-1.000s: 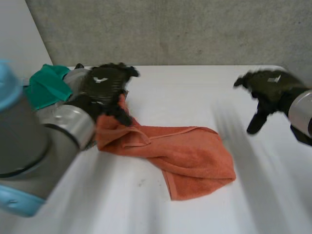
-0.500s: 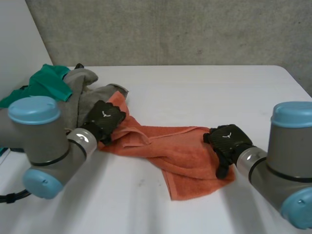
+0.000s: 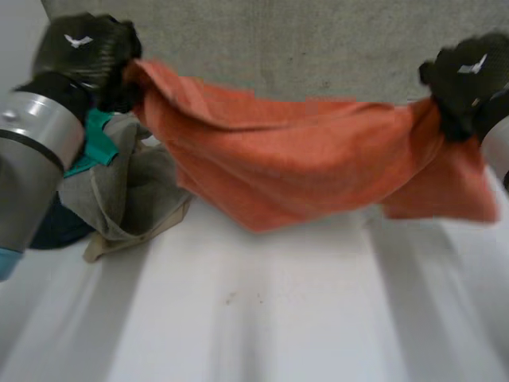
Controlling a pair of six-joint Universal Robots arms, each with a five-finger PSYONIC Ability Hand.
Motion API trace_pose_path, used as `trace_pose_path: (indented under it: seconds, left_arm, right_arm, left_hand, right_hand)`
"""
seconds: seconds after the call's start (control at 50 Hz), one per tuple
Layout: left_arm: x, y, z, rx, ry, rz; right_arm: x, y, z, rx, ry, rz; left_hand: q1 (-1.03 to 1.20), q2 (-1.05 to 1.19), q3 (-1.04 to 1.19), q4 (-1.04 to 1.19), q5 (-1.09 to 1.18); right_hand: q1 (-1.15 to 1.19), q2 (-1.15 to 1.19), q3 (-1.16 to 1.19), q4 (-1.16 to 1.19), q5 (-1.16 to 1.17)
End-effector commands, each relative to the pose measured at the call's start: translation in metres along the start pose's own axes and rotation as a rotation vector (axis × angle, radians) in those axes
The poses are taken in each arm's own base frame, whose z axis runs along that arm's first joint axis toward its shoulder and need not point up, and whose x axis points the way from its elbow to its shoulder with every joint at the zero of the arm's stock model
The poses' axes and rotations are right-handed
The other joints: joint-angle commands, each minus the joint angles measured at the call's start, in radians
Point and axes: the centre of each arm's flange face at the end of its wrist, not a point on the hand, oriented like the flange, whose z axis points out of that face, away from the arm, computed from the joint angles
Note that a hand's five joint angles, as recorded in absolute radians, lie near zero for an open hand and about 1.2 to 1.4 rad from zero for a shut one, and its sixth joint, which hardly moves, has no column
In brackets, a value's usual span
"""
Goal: Fold the laundry.
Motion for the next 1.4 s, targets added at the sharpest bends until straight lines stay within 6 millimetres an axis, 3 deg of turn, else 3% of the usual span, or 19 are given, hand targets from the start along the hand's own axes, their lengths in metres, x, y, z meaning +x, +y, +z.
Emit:
trace_pose_path:
  seconds: [0.02, 0.12, 0.2, 0.22, 0.24, 0.26, 0.3, 0.4, 0.52, 0.7, 0.94, 0.96, 0.98, 1.0, 1.12, 1.18, 1.24, 1.34, 1.4]
  left_arm:
    - [0.002, 0.042, -0.004, -0.144, 0.027, -0.109]
    - [0.012, 0.071, -0.004, -0.232, 0.053, -0.121]
    - [0.011, 0.082, 0.0, -0.257, 0.051, -0.121]
    - [0.011, 0.082, 0.001, -0.256, 0.049, -0.121]
    - [0.01, 0.08, 0.002, -0.25, 0.048, -0.119]
    - [0.01, 0.079, 0.003, -0.242, 0.047, -0.117]
    - [0.009, 0.075, 0.005, -0.228, 0.045, -0.117]
    - [0.011, 0.058, 0.01, -0.172, 0.052, -0.117]
    - [0.021, 0.021, 0.012, -0.06, 0.086, -0.115]
    - [0.025, -0.061, -0.003, 0.171, 0.119, -0.118]
    - [0.028, -0.091, -0.016, 0.259, 0.166, -0.117]
    - [0.028, -0.09, -0.016, 0.257, 0.166, -0.117]
    - [0.028, -0.09, -0.016, 0.255, 0.165, -0.117]
    - [0.028, -0.089, -0.015, 0.252, 0.164, -0.117]
    - [0.024, -0.072, -0.004, 0.208, 0.134, -0.109]
    - [0.015, -0.044, 0.018, 0.142, 0.09, -0.098]
    - [-0.01, -0.025, 0.046, 0.113, -0.004, -0.079]
    - [-0.018, -0.045, 0.079, 0.242, -0.062, -0.1]
    - [-0.015, -0.048, 0.079, 0.251, -0.056, -0.112]
  right_arm:
    - [-0.005, -0.001, 0.014, 0.064, -0.032, -0.023]
    - [-0.058, 0.037, -0.01, -0.125, -0.281, -0.05]
    - [-0.092, 0.052, -0.065, -0.313, -0.581, -0.174]
    - [-0.096, 0.054, -0.075, -0.342, -0.639, -0.201]
    - [-0.099, 0.053, -0.085, -0.367, -0.706, -0.24]
    - [-0.098, 0.049, -0.083, -0.336, -0.695, -0.236]
    - [-0.09, 0.037, -0.058, -0.249, -0.557, -0.149]
    - [-0.053, 0.023, -0.015, -0.155, -0.31, 0.109]
    - [-0.024, 0.027, 0.002, -0.181, -0.247, 0.228]
    - [-0.065, 0.06, 0.034, -0.32, -0.508, 0.41]
    - [-0.12, 0.118, 0.064, -0.493, -0.658, 0.553]
    - [-0.12, 0.119, 0.065, -0.498, -0.653, 0.549]
    - [-0.12, 0.122, 0.067, -0.503, -0.635, 0.545]
    - [-0.118, 0.122, 0.07, -0.502, -0.618, 0.539]
    - [-0.074, 0.091, 0.1, -0.304, -0.354, 0.446]
    - [-0.025, 0.041, 0.11, -0.032, -0.17, 0.37]
    - [-0.004, 0.014, 0.114, 0.136, -0.08, 0.33]
    - [0.037, -0.04, 0.105, 0.475, 0.11, 0.269]
    - [0.033, -0.04, 0.1, 0.469, 0.096, 0.273]
  left_hand:
    - [0.248, 0.204, 0.21, 0.201, 0.25]
    - [0.248, 0.204, 0.21, 0.201, 0.25]
    - [0.248, 0.204, 0.21, 0.201, 0.25]
    - [0.248, 0.204, 0.21, 0.201, 0.25]
    - [0.248, 0.204, 0.21, 0.201, 0.25]
    - [0.248, 0.204, 0.21, 0.201, 0.25]
    - [0.248, 0.204, 0.21, 0.201, 0.25]
    - [0.248, 0.204, 0.21, 0.201, 0.25]
    - [0.248, 0.204, 0.21, 0.201, 0.25]
    - [0.248, 0.204, 0.21, 0.201, 0.25]
    - [0.248, 0.204, 0.21, 0.201, 0.25]
    - [0.248, 0.204, 0.21, 0.201, 0.25]
    - [0.248, 0.204, 0.21, 0.201, 0.25]
    - [0.248, 0.204, 0.21, 0.201, 0.25]
    - [0.248, 0.204, 0.21, 0.201, 0.25]
    - [0.248, 0.204, 0.21, 0.201, 0.25]
    - [0.248, 0.204, 0.21, 0.201, 0.25]
    - [0.248, 0.204, 0.21, 0.201, 0.25]
    - [0.248, 0.204, 0.21, 0.201, 0.25]
  right_hand:
    - [0.443, 0.227, 0.213, 0.212, 0.265]
    - [0.443, 0.227, 0.213, 0.212, 0.265]
    - [0.443, 0.227, 0.213, 0.212, 0.265]
    - [0.331, 0.114, 0.101, 0.1, 0.153]
    - [-0.135, -0.352, -0.365, -0.367, -0.313]
    - [-0.506, -0.723, -0.736, -0.737, -0.684]
    - [-0.653, -0.87, -0.883, -0.885, -0.831]
    - [-0.745, -0.961, -0.975, -0.976, -0.923]
    - [-0.757, -0.973, -0.986, -0.988, -0.934]
    - [-0.779, -0.995, -1.008, -1.01, -0.956]
    - [-0.779, -0.995, -1.008, -1.01, -0.956]
    - [-0.624, -0.84, -0.853, -0.855, -0.801]
    - [-0.029, -0.245, -0.258, -0.26, -0.206]
    - [0.256, 0.04, 0.027, 0.025, 0.079]
    - [0.443, 0.227, 0.213, 0.212, 0.265]
    - [0.443, 0.227, 0.213, 0.212, 0.265]
    - [0.443, 0.227, 0.213, 0.212, 0.265]
    - [0.443, 0.227, 0.213, 0.212, 0.265]
    - [0.443, 0.227, 0.213, 0.212, 0.265]
